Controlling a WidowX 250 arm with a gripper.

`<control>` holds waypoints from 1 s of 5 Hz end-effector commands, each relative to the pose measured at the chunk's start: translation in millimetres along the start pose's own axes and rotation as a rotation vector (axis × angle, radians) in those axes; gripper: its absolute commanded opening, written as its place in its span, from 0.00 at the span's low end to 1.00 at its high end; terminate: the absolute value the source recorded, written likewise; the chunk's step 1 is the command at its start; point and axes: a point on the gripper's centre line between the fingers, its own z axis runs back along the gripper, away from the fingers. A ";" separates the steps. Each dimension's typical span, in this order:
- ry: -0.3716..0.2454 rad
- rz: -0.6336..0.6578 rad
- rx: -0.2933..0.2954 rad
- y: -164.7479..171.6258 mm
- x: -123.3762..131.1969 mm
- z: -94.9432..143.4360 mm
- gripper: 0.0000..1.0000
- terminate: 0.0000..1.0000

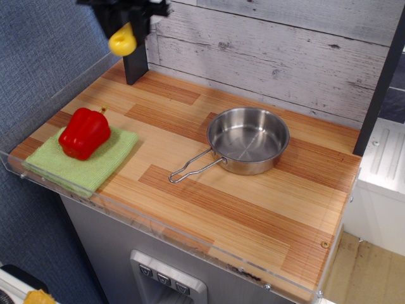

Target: Place the knife to the right of the pot

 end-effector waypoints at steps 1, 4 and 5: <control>0.057 -0.176 -0.118 -73.8 -63.0 4.4 0.00 0.00; 0.011 -0.397 -0.067 -138.0 -122.8 7.3 0.00 0.00; 0.041 -0.372 -0.089 -128.5 -125.3 -7.3 0.00 0.00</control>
